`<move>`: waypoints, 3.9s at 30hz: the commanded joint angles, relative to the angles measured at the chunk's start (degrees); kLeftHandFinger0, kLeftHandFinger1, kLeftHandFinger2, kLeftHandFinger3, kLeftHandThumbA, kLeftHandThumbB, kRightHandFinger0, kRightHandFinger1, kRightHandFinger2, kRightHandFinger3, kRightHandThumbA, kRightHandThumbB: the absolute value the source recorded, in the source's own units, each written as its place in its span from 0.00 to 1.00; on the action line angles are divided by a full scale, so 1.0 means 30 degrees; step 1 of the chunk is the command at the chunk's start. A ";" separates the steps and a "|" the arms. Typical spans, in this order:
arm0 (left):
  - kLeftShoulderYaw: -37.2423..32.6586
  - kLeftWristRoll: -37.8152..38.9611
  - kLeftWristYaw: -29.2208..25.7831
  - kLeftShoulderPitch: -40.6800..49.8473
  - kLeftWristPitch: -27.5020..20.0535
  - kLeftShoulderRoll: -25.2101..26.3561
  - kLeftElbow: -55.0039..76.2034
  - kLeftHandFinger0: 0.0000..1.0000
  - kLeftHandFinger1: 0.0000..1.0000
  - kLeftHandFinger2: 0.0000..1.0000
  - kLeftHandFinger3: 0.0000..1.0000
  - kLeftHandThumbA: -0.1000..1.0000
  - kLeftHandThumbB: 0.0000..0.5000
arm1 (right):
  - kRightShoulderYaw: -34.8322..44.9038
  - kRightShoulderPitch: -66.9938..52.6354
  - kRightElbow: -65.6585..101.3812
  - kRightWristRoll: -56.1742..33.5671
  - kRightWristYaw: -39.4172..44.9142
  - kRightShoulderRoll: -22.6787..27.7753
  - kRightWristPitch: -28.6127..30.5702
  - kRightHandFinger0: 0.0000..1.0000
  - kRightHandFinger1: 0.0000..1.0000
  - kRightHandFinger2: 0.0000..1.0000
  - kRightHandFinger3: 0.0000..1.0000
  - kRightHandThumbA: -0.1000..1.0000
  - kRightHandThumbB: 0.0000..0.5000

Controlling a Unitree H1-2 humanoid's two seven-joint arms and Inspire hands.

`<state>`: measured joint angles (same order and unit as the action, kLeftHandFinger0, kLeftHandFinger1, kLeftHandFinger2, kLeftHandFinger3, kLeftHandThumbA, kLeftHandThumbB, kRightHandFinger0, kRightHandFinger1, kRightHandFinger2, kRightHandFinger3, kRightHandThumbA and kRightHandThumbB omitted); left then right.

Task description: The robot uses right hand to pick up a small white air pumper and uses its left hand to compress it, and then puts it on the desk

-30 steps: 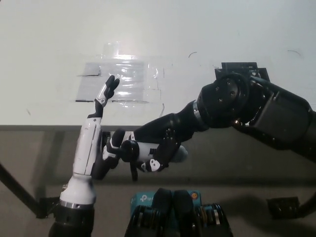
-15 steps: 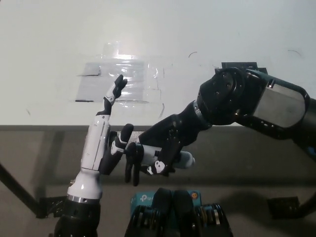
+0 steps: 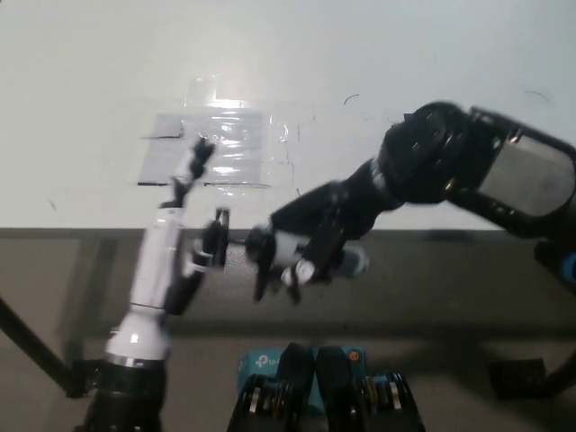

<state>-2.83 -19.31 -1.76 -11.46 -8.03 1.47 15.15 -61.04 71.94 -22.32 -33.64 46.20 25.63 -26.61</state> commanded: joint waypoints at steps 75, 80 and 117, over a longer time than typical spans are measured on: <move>0.1515 0.5272 0.1741 -0.0224 -0.2549 0.2529 -0.3018 1.00 1.00 1.00 1.00 1.00 0.62 | 2.1626 -1.0016 1.8436 1.0701 -1.2370 -0.1692 0.5801 1.00 1.00 1.00 1.00 1.00 0.56; 0.1868 0.5364 0.1471 -0.0525 -0.2847 0.2632 -0.3713 1.00 1.00 1.00 1.00 1.00 0.56 | 2.1423 -1.3814 1.8871 1.1741 -1.3440 -0.3274 0.8778 1.00 1.00 1.00 1.00 1.00 0.58; 0.1724 0.5362 0.2094 0.2946 -0.3574 0.3372 -0.4943 1.00 1.00 1.00 1.00 1.00 0.52 | 2.1670 -2.0437 0.4854 1.3821 -1.5460 -0.9557 1.7839 1.00 1.00 1.00 1.00 1.00 0.54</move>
<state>2.67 -3.90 3.53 -2.43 -15.78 10.05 0.12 4.89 10.27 -7.99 8.05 1.54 -3.38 20.71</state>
